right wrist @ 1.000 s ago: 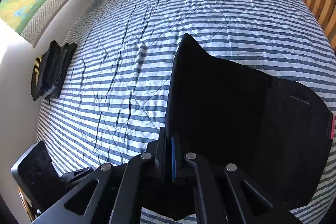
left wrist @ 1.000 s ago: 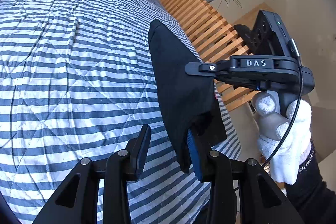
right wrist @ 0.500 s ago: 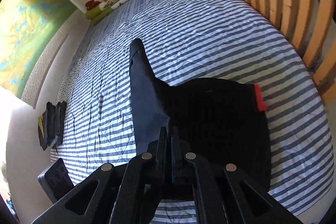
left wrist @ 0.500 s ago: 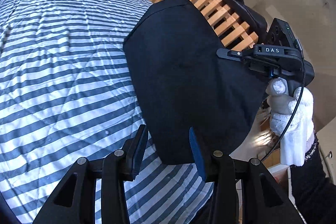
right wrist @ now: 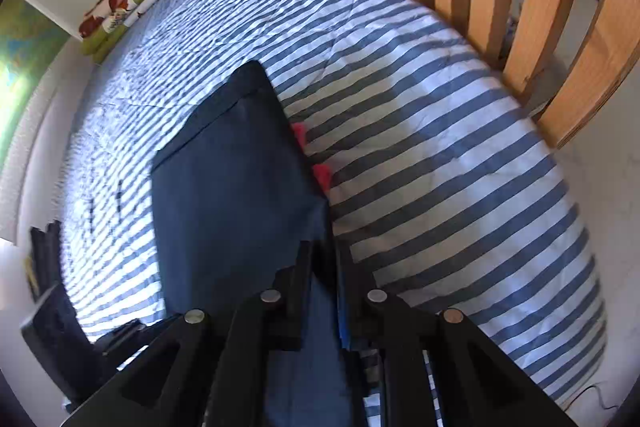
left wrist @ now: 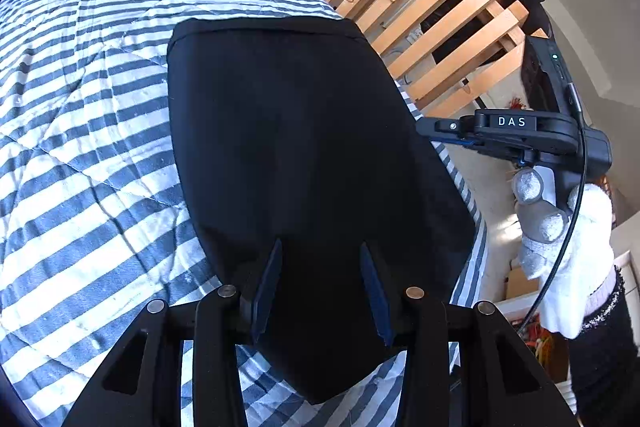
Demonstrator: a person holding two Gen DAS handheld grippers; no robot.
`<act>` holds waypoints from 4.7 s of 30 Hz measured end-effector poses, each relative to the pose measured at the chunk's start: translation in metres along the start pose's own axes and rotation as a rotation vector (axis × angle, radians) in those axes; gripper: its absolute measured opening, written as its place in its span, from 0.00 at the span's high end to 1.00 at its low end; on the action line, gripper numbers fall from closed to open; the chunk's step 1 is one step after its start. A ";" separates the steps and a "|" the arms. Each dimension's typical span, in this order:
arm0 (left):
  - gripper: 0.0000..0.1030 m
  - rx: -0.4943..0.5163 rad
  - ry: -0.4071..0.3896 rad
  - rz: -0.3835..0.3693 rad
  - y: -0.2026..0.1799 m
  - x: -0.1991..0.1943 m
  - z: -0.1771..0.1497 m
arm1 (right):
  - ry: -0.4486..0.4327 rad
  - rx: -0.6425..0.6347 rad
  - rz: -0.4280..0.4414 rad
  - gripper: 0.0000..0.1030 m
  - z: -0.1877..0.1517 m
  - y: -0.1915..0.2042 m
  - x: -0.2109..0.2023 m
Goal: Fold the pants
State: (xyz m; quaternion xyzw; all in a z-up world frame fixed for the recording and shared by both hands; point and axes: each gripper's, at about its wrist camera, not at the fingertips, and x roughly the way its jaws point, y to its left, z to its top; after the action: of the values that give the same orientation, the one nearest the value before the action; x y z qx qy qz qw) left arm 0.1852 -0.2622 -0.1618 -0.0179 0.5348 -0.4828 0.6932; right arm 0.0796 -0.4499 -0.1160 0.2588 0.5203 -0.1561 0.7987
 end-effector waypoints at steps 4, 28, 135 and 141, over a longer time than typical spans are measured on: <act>0.58 -0.014 -0.051 -0.004 0.003 -0.011 0.007 | -0.123 -0.094 -0.026 0.86 -0.004 0.017 -0.027; 0.57 0.168 -0.008 0.268 -0.034 -0.003 0.004 | -0.146 -0.292 -0.014 0.74 0.015 0.078 0.027; 0.90 -0.256 -0.396 0.365 0.142 -0.404 -0.094 | -0.102 -0.529 0.463 0.89 -0.103 0.378 -0.056; 0.90 -0.328 -0.493 0.524 0.219 -0.531 -0.129 | -0.064 -0.610 0.565 0.89 -0.134 0.517 -0.047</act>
State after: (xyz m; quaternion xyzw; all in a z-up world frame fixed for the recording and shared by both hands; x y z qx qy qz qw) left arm 0.2496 0.2834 0.0488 -0.1066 0.4087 -0.1787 0.8886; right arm 0.2280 0.0486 0.0130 0.1380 0.4261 0.2226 0.8659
